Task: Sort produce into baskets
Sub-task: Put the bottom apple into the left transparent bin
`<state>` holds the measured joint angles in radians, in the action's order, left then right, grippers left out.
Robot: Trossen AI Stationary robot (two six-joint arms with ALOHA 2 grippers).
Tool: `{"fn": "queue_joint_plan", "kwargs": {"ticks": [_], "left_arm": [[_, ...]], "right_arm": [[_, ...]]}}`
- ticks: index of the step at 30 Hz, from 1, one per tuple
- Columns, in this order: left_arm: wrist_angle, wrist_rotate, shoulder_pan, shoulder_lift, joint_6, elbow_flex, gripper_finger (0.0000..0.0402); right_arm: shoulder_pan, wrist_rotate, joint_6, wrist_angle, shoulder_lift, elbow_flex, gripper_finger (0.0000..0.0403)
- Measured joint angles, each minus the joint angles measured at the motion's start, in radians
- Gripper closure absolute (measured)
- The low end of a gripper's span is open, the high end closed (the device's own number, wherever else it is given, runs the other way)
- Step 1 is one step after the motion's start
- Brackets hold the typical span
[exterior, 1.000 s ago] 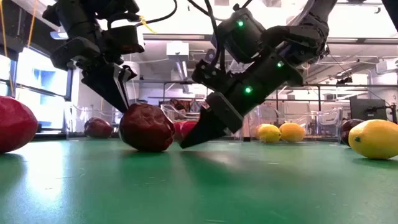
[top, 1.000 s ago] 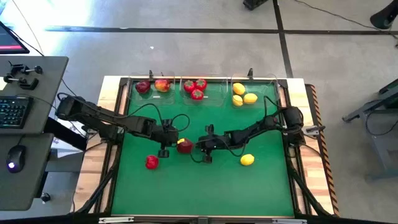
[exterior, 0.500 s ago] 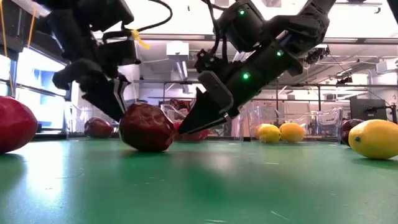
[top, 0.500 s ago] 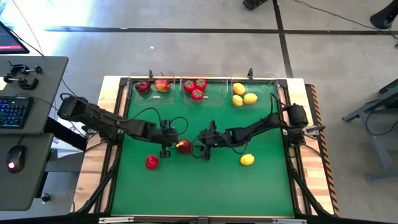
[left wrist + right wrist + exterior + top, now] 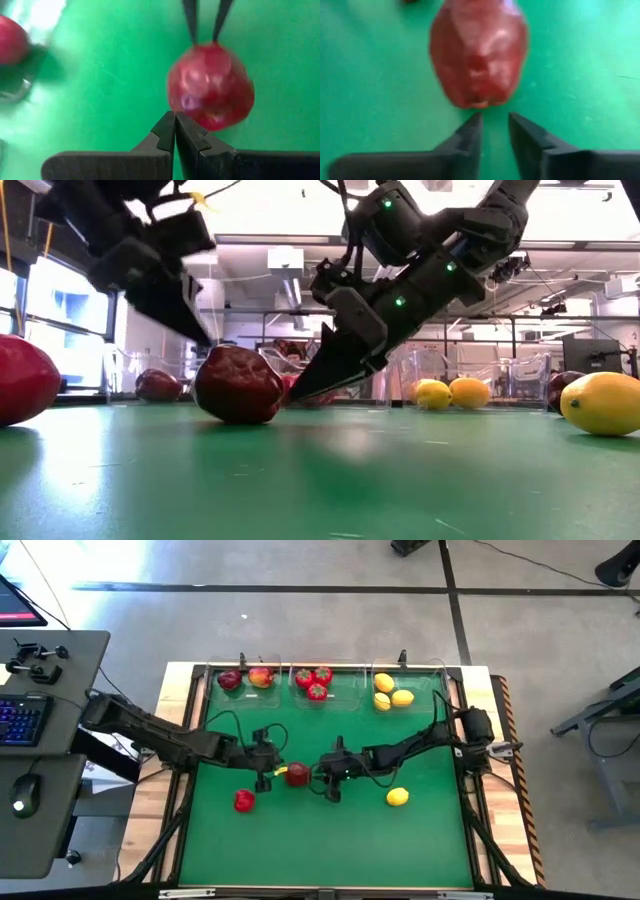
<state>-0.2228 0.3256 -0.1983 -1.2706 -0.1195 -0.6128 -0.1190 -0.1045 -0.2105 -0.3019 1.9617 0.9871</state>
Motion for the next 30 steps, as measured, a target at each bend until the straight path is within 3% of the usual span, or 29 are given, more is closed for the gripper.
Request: {"fn": "queue_joint_plan", "kwargs": {"ticks": [4, 9, 16, 21, 30], "left_arm": [[0.022, -0.002, 0.040, 0.053, 0.022, 0.000, 0.0401], [0.074, -0.103, 0.122, 0.008, 0.056, -0.001, 0.0401], [0.128, -0.248, 0.176, -0.070, 0.088, 0.000, 0.0401], [0.150, -0.260, 0.191, -0.109, 0.091, 0.000, 0.0401], [0.141, -0.295, 0.181, -0.132, 0.060, 0.000, 0.0401]], "right_arm": [[0.000, 0.074, 0.033, -0.047, 0.034, 0.000, 0.0393], [-0.011, 0.143, 0.035, -0.113, 0.042, -0.001, 0.0384], [-0.023, 0.160, 0.054, -0.193, 0.058, -0.001, 0.0400], [-0.016, 0.234, 0.051, -0.205, 0.087, 0.030, 0.0402], [-0.021, 0.142, 0.055, -0.195, 0.126, 0.079, 0.0403]]}}
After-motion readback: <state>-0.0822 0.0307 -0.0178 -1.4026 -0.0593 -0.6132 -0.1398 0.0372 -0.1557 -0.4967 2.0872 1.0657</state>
